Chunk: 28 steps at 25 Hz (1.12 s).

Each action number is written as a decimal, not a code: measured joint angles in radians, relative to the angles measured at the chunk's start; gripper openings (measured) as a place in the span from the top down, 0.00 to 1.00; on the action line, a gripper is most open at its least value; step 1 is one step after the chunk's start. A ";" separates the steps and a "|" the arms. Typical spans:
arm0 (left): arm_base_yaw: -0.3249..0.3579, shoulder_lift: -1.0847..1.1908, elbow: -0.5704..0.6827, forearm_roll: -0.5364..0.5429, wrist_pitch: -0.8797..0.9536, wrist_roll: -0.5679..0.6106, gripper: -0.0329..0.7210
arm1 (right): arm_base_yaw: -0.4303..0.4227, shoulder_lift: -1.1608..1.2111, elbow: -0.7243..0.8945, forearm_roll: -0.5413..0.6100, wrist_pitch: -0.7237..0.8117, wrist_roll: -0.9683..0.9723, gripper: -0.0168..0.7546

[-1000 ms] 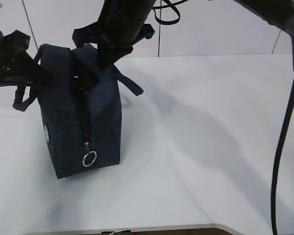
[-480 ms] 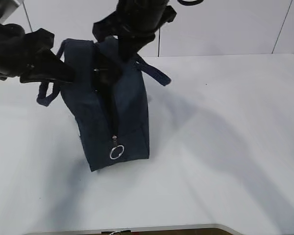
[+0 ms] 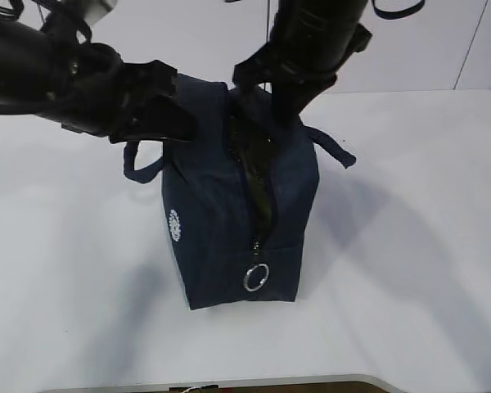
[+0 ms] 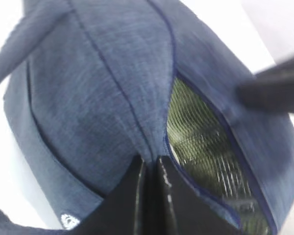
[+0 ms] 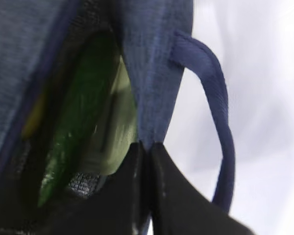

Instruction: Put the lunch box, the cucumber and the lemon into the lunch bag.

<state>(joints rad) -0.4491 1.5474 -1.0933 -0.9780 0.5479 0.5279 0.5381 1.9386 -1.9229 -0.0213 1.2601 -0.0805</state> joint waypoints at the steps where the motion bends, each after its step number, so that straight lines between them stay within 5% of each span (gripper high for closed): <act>1: -0.011 0.005 0.000 -0.002 -0.013 0.000 0.96 | -0.015 -0.017 0.023 0.007 -0.004 0.000 0.96; 15: -0.103 0.098 0.000 -0.024 -0.183 0.006 0.96 | -0.071 -0.206 0.425 0.095 -0.342 -0.037 0.96; 28: -0.121 0.101 0.000 0.021 -0.253 0.023 0.96 | -0.072 -0.217 0.466 0.101 -0.542 -0.041 0.96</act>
<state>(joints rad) -0.5703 1.6483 -1.0933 -0.9575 0.2944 0.5512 0.4660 1.7216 -1.4573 0.0793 0.7178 -0.1214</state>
